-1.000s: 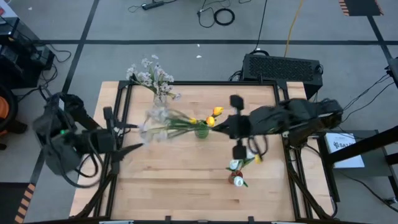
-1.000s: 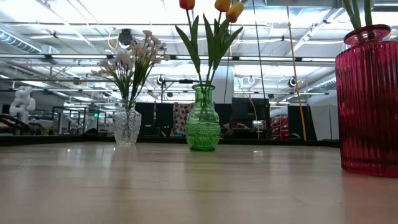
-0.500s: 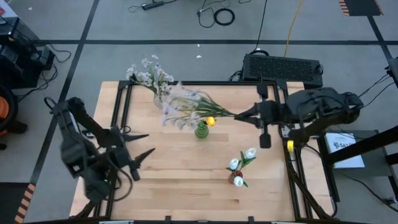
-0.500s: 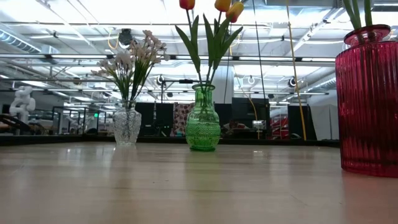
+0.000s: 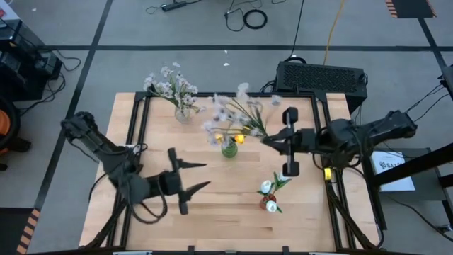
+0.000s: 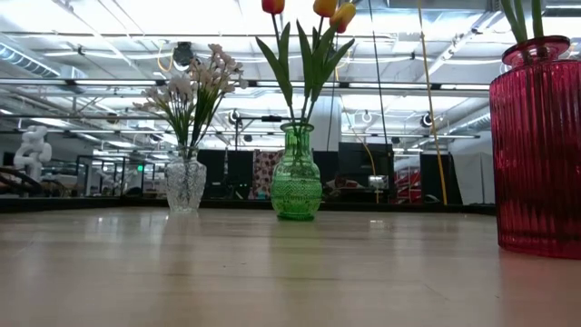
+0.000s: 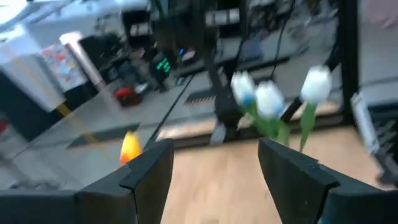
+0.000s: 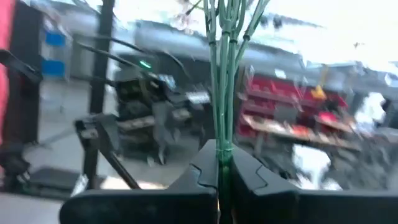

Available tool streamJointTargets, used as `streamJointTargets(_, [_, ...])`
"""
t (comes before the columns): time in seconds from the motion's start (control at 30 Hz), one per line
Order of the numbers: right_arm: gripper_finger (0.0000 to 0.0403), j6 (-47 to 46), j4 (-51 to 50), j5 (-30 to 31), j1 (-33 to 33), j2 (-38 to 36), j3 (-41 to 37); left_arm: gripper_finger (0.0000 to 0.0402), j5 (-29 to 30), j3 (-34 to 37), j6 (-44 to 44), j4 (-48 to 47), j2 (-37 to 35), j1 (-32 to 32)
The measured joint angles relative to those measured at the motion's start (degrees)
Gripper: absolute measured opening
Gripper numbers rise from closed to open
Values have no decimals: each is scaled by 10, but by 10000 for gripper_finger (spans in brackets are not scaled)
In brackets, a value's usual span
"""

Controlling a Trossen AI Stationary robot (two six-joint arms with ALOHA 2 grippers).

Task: Sort flowers into vase by color
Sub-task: Put the white flowers into the transparent vase

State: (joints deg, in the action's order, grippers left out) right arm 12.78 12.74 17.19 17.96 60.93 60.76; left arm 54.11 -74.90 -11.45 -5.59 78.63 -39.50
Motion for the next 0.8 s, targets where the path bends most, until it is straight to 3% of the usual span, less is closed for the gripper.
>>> streamJointTargets(0.1, [0, 9, 75, -34, 0, 27, -18, 242, -90, 0, -28, 71, 0, 42])
streamJointTargets(0.27, [0, -4, 99, -70, 0, 76, -18, 242, -229, 0, -29, 133, 0, 111])
streamJointTargets(0.57, [0, 1, 128, -70, 5, 104, -10, 242, -349, 0, -25, 218, 6, 199])
streamJointTargets(0.8, [0, 5, 124, -69, 5, 105, -10, 242, -417, 0, -24, 327, 53, 221])
